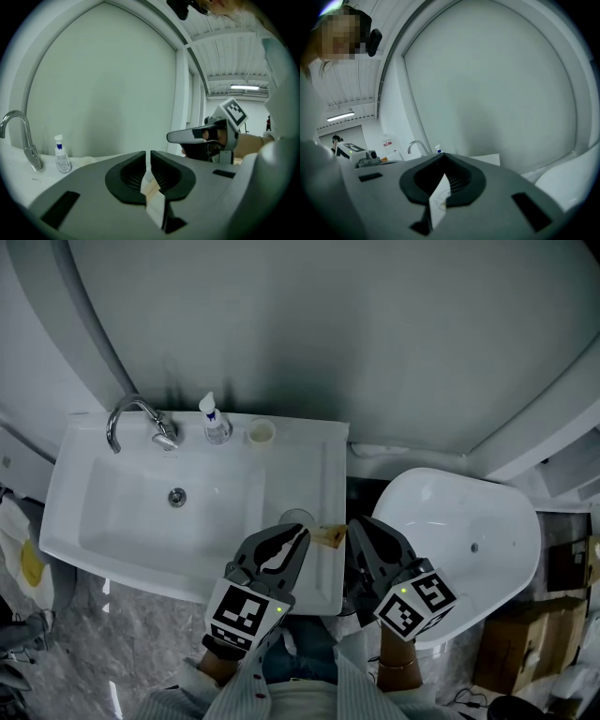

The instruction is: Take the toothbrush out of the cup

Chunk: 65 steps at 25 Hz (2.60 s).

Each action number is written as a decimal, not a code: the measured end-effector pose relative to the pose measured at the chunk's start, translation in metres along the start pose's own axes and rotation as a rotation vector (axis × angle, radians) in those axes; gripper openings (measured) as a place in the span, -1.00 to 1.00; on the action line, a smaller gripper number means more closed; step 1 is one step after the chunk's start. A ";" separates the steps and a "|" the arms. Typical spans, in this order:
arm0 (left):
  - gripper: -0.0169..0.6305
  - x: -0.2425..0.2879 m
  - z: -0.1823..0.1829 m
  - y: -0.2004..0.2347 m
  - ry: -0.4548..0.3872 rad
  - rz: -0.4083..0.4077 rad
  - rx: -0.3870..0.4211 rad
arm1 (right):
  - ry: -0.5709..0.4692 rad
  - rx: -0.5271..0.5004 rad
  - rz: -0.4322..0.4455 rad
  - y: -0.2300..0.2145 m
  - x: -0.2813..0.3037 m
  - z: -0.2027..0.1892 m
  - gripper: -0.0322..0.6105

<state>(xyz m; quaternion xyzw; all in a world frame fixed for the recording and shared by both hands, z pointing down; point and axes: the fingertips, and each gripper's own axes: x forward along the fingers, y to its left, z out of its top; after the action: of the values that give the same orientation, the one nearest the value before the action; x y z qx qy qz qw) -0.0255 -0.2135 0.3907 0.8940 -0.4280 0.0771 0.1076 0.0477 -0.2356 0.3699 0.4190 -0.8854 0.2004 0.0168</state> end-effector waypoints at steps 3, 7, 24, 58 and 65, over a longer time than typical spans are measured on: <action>-0.74 0.006 -0.014 -0.002 0.037 -0.025 -0.001 | 0.001 0.014 -0.018 -0.004 -0.003 -0.004 -0.86; -0.62 0.014 -0.030 -0.006 0.082 -0.052 0.015 | 0.003 0.028 -0.037 -0.010 -0.007 -0.007 -0.86; -0.28 0.045 -0.091 -0.010 0.246 -0.111 0.123 | 0.029 0.088 -0.097 -0.033 -0.013 -0.027 -0.86; -0.42 0.082 -0.123 -0.006 0.399 -0.076 0.301 | 0.056 0.156 -0.140 -0.061 -0.031 -0.044 -0.86; -0.63 0.082 -0.120 0.001 0.398 -0.069 0.289 | 0.061 0.151 -0.136 -0.059 -0.028 -0.042 -0.86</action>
<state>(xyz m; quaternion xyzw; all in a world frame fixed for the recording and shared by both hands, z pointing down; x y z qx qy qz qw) 0.0193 -0.2444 0.5255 0.8814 -0.3522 0.3083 0.0630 0.1040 -0.2334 0.4229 0.4719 -0.8365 0.2774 0.0257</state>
